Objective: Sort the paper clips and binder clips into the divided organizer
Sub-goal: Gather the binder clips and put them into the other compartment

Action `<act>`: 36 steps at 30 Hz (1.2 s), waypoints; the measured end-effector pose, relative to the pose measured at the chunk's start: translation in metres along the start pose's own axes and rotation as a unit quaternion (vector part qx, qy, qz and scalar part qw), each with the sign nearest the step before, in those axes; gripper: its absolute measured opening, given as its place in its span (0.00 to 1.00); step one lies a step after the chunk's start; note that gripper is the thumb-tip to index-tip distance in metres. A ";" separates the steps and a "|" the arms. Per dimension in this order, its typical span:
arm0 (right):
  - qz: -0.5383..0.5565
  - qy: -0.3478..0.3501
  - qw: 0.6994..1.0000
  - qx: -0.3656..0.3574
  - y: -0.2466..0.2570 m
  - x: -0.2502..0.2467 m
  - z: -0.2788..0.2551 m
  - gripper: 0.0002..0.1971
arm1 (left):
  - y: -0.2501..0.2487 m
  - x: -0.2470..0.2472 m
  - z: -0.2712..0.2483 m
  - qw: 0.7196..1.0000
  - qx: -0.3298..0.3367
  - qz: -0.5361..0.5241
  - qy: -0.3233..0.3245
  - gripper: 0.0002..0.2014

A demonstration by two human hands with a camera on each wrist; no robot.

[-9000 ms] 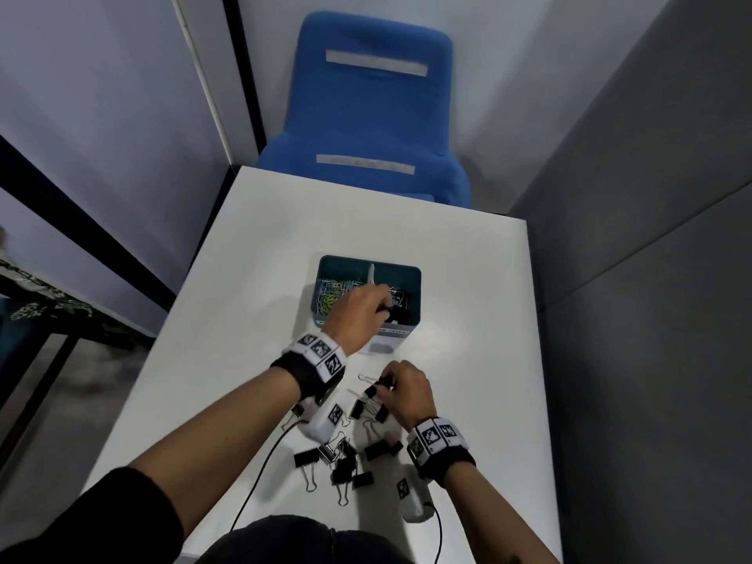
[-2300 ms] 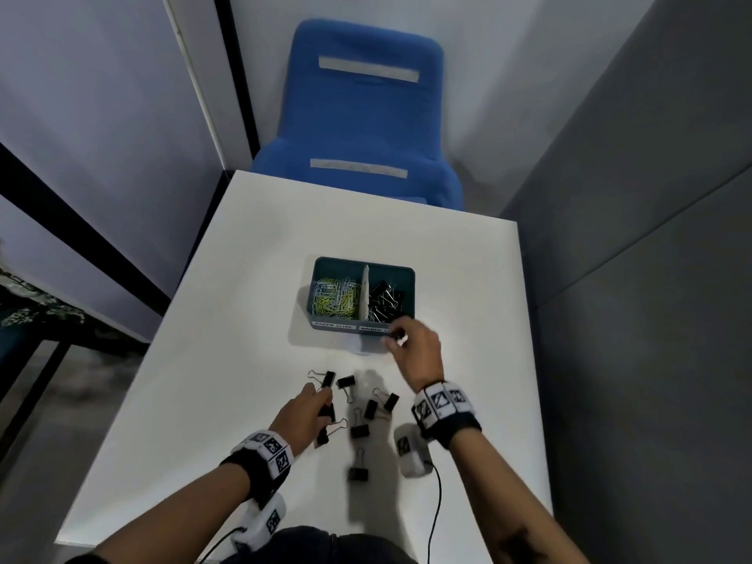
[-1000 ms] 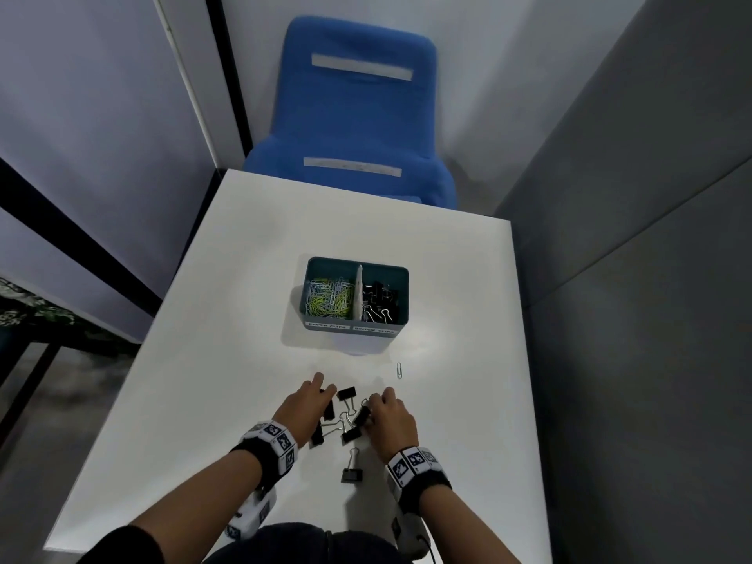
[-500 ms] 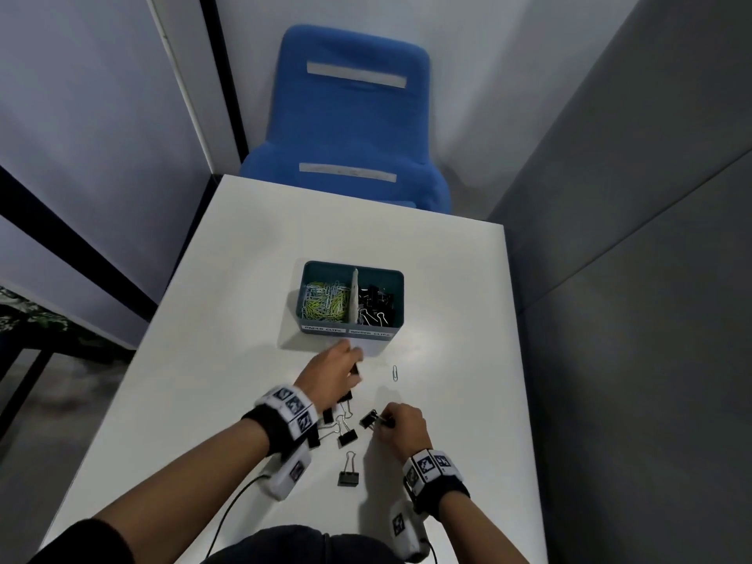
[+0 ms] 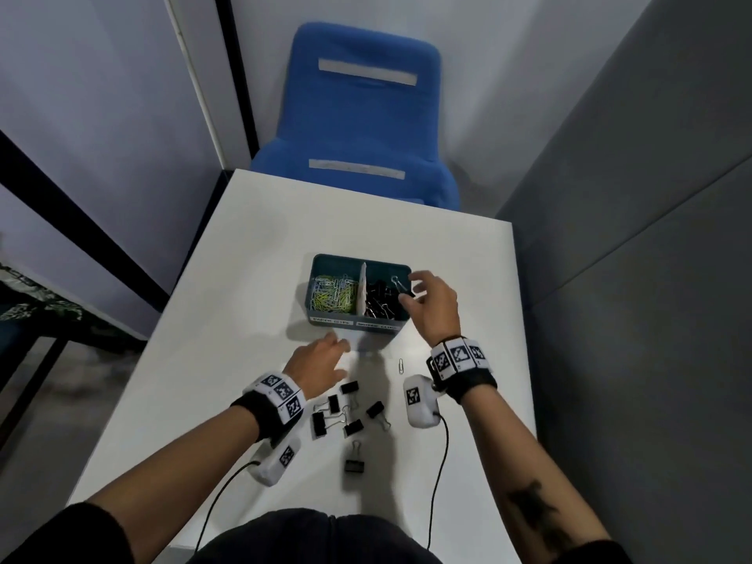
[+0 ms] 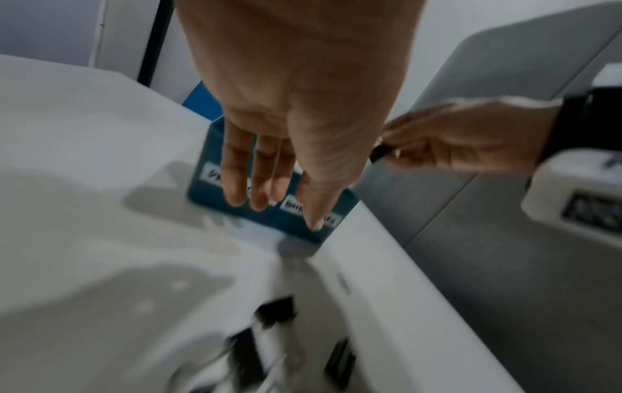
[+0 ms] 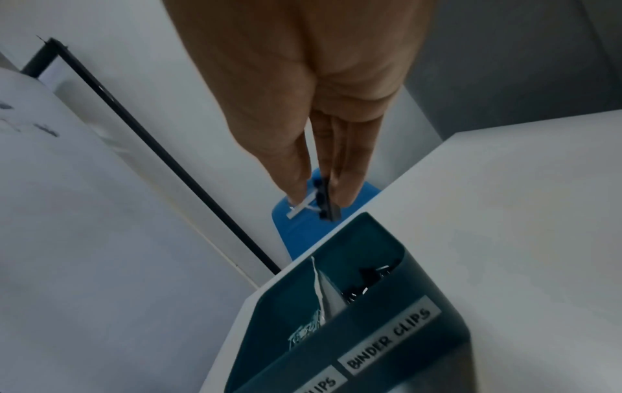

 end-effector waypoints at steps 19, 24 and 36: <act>-0.287 0.324 0.900 -0.053 -0.110 0.147 -0.176 0.31 | -0.007 0.112 -0.045 0.994 0.030 0.053 0.092 0.33; -0.234 0.285 0.929 -0.007 -0.116 0.145 -0.160 0.18 | -0.015 0.104 -0.042 0.994 0.027 0.041 0.100 0.20; -0.129 0.205 0.967 0.077 -0.139 0.121 -0.136 0.11 | 0.000 0.096 -0.034 0.992 -0.040 -0.037 0.110 0.14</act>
Point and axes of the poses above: each hand's wrist, its own z-axis towards the middle knuckle, its own x-axis out of the palm, y = z × x, the point moved 9 cm from there along z, towards the middle knuckle, and after that the axes turned 12 degrees about z, right-handed, at the moved point
